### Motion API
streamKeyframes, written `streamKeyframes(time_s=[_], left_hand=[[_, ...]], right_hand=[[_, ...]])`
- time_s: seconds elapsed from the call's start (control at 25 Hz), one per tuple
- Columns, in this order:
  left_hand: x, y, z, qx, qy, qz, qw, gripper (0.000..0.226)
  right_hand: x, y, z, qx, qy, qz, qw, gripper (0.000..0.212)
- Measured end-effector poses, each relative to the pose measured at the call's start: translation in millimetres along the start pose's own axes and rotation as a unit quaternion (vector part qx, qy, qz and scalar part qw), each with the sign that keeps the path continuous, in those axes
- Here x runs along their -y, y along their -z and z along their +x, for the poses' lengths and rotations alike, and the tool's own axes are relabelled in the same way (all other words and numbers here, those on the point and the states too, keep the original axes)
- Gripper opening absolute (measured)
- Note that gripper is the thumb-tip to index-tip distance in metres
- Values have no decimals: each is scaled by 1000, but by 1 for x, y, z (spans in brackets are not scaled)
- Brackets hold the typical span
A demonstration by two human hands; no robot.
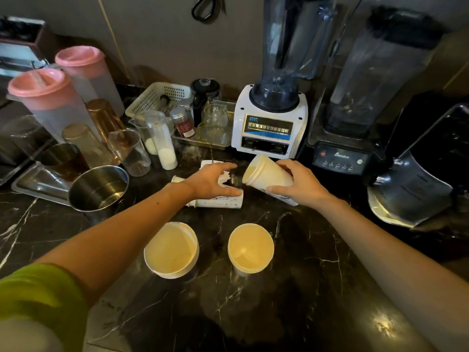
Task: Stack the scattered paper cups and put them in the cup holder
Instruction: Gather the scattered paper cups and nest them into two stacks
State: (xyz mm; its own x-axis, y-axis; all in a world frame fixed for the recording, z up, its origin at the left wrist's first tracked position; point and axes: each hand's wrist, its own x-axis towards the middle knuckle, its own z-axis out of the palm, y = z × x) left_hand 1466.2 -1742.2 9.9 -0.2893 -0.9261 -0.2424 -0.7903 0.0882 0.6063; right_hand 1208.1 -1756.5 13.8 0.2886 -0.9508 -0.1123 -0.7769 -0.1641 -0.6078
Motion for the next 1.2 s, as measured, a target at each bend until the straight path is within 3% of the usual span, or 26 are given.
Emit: streamKeyframes(time_s=[0.16, 0.28, 0.48, 0.6, 0.8, 1.04, 1.2], left_hand=[[-30, -6, -7, 11, -41, -141, 989, 90], [-50, 2, -24, -35, -85, -210, 973, 81], [-88, 28, -78, -113, -162, -246, 949, 88], [-101, 31, -115, -132, -190, -207, 951, 89], [-95, -4, -153, -88, -144, -158, 973, 100], [-70, -67, -149, -91, -70, -117, 987, 107], [-52, -96, -145, -62, -36, -154, 985, 104]], right_hand=[[10, -1, -22, -15, 17, 84, 996, 76], [27, 4, -41, -23, 27, 166, 985, 77], [67, 21, -86, -43, 92, 283, 954, 79], [80, 22, -114, -24, 112, 341, 933, 75], [63, -3, -146, 25, 101, 274, 956, 86], [34, -37, -149, 54, 85, 165, 981, 106], [12, -50, -149, 98, 80, 152, 980, 97]])
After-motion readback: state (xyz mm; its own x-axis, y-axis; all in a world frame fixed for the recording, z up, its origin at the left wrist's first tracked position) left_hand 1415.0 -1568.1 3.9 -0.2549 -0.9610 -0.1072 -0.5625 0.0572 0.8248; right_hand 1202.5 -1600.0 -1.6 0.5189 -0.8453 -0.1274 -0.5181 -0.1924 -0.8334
